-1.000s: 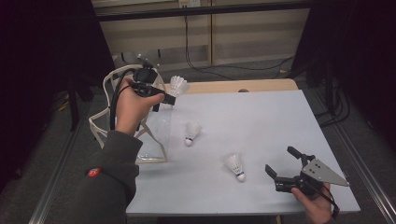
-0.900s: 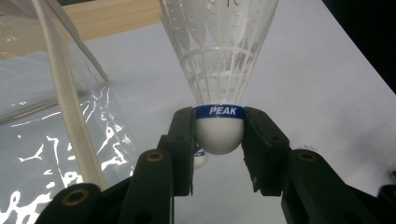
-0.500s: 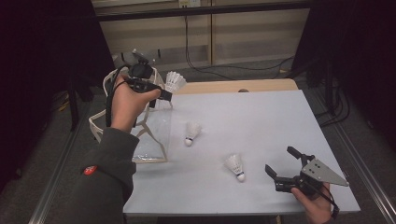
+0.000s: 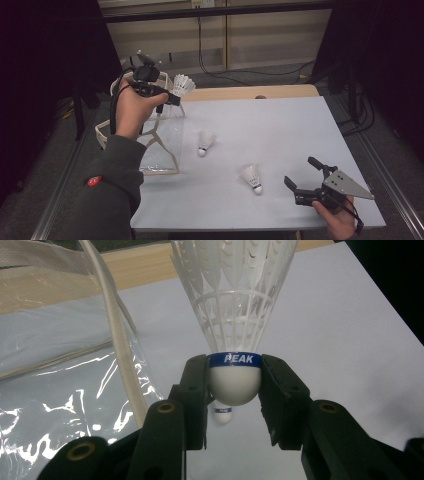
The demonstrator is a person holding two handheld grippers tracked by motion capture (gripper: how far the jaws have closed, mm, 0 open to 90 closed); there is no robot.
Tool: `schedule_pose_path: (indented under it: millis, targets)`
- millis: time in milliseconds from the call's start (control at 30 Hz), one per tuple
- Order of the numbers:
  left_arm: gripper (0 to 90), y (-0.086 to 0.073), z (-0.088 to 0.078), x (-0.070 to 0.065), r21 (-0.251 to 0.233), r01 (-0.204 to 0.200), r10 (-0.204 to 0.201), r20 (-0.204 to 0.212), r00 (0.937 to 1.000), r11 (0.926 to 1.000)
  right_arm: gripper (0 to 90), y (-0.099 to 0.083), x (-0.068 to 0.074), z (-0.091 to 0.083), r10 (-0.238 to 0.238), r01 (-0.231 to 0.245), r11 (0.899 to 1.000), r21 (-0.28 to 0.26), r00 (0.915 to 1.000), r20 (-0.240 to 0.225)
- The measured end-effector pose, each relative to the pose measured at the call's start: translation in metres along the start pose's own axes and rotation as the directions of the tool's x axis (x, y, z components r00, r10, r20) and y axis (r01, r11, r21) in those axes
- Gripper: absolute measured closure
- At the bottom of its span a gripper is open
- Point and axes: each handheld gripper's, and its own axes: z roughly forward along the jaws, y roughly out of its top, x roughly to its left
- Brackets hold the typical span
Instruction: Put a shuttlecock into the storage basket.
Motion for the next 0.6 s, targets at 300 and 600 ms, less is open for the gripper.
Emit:
schedule_pose_path:
  millis: [300,600]
  targets:
    - [65.3,-0.0009,-0.0041,0.0046,-0.010,0.011,-0.011,-0.009,0.9999,0.9999,1.8,-0.0009,-0.0016,0.0004,0.003,-0.003,1.000,-0.001,1.0000,0.007]
    - [65.3,-0.0006,-0.0091,0.0083,-0.019,0.019,-0.020,-0.018,0.9996,0.9996,1.9,-0.0004,-0.0010,0.0000,0.004,-0.004,1.000,-0.002,1.0000,0.008]
